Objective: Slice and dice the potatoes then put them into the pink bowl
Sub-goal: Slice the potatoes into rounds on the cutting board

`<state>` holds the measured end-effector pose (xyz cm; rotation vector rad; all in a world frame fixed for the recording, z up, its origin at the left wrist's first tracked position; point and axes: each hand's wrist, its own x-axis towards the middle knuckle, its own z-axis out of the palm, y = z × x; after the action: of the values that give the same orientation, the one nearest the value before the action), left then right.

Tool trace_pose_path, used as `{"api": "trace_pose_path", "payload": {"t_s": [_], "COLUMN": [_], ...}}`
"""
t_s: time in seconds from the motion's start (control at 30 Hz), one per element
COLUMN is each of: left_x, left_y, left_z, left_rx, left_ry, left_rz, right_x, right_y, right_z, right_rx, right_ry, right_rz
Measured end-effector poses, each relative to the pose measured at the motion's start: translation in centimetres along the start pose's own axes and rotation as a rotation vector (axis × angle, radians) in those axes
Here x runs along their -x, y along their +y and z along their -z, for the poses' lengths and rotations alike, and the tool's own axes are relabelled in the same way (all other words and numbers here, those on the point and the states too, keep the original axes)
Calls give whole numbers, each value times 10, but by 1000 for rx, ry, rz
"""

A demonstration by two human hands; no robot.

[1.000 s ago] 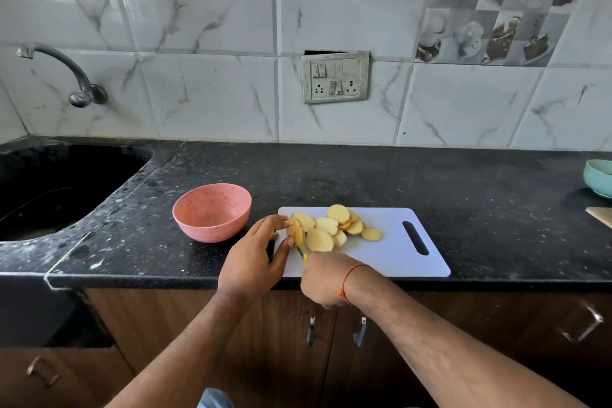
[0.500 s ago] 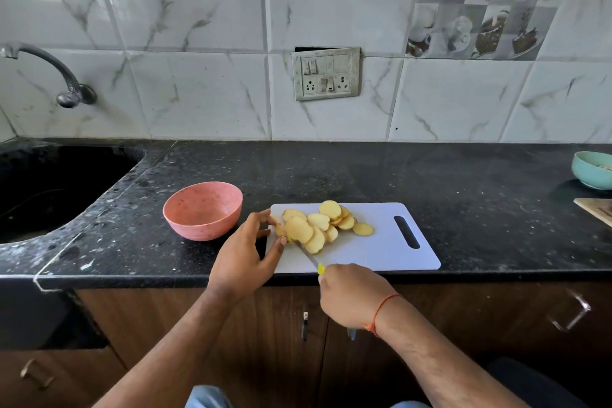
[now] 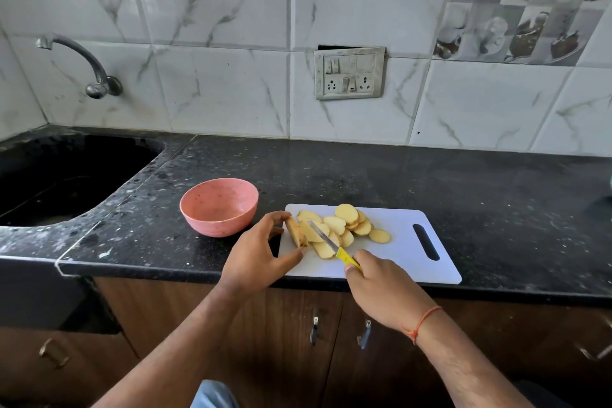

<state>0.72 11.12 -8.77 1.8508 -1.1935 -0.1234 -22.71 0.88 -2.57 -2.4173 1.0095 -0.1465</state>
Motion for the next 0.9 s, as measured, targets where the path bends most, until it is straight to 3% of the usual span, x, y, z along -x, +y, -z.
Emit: {"api": "trace_pose_path", "payload": {"t_s": [0.23, 0.6, 0.9], "left_x": [-4, -3, -1], "left_y": [-1, 2, 7], "left_z": [-1, 0, 4], "left_rx": [-34, -56, -25], "left_ry": [1, 2, -49], "left_rz": [17, 11, 24], "right_x": [5, 9, 7], "right_y": [-6, -4, 4], "right_z": [-10, -14, -9], "right_rx": [212, 446, 473], "right_ry": [175, 238, 265], "right_rz": [77, 63, 38]}}
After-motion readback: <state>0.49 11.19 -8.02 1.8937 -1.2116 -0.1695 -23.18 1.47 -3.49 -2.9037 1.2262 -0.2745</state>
